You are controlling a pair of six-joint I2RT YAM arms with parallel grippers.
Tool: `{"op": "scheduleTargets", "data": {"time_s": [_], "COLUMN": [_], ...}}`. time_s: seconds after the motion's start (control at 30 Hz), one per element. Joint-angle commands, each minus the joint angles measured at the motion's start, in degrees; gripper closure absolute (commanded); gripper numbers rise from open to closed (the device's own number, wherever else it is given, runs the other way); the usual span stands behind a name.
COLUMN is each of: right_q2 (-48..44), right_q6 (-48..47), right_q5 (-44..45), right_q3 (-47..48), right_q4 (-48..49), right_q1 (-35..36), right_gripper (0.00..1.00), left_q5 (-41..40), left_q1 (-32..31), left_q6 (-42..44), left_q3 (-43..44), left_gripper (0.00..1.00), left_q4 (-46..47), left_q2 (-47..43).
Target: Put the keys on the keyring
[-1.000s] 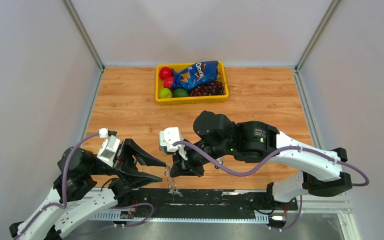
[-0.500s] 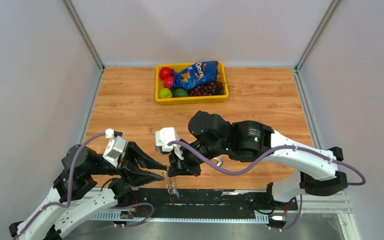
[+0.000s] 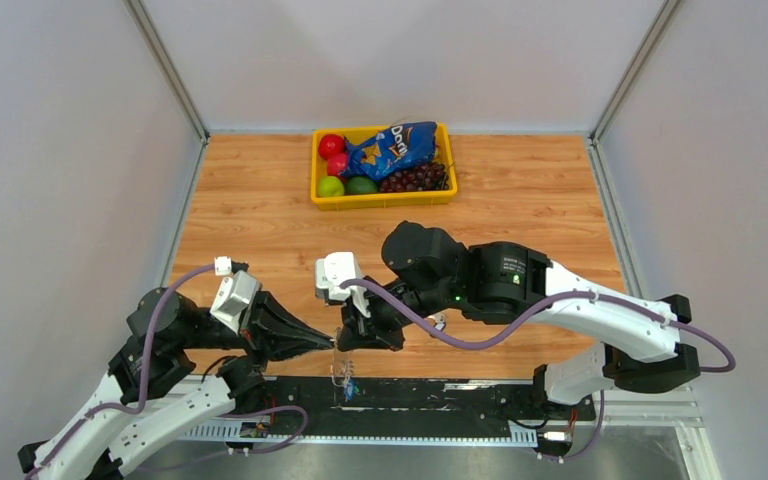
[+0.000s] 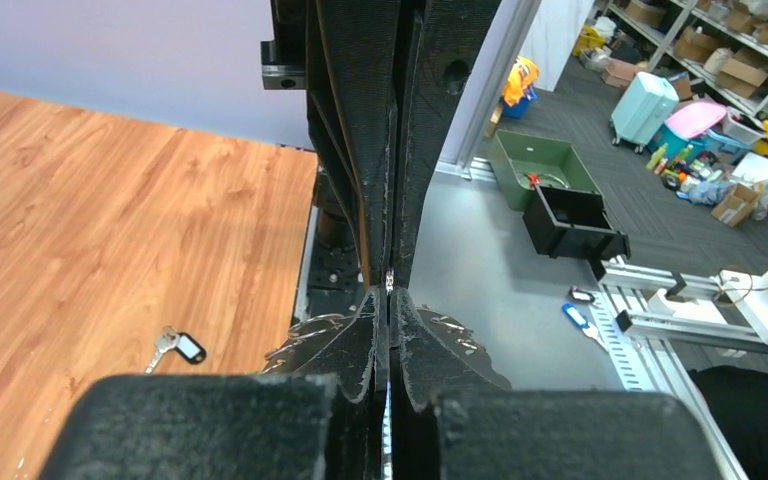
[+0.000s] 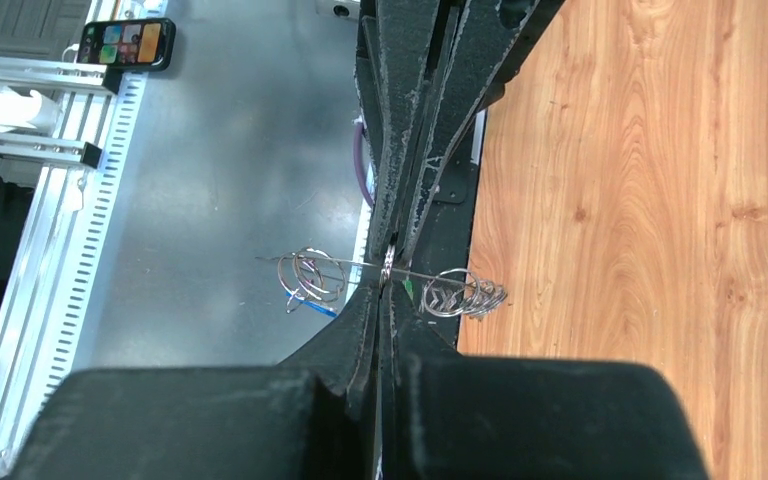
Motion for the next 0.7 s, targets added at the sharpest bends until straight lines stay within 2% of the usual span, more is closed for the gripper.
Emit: {"op": "scheduleTargets", "data": {"time_s": [0.0, 0.07, 0.13, 0.23, 0.43, 0.67], "right_q2": [-4.78, -6.75, -8.71, -12.05, -18.29, -21.42], "right_q6": [1.88, 2.54, 2.97, 3.46, 4.49, 1.96], "right_q5": [1.08, 2.12, 2.89, 3.75, 5.52, 7.50], "right_q3": [-3.35, -5.31, -7.27, -10.69, -18.80, -26.51], "right_q4": [7.71, 10.38, 12.58, 15.73, 24.23, 33.82], "right_q1": [-0.07, -0.07, -0.06, -0.07, -0.07, 0.17], "right_gripper": [0.98, 0.90, 0.72, 0.58, 0.53, 0.52], "left_q5": [-3.24, -3.87, -4.28, -5.67, -7.38, -10.58], "left_q1": [-0.12, -0.09, -0.13, -0.10, -0.09, -0.14], "left_q6": [0.10, -1.41, -2.77, -4.23, -8.07, -13.55], "left_q3": [-0.74, -2.05, -3.54, -5.73, -9.88, -18.38], "left_gripper": [1.00, 1.00, 1.00, 1.00, 1.00, 1.00], "left_q4": [4.99, 7.83, 11.27, 15.43, 26.68, 42.61], "left_q2": [-1.17, -2.77, -3.72, -5.07, -6.79, -8.98]}}
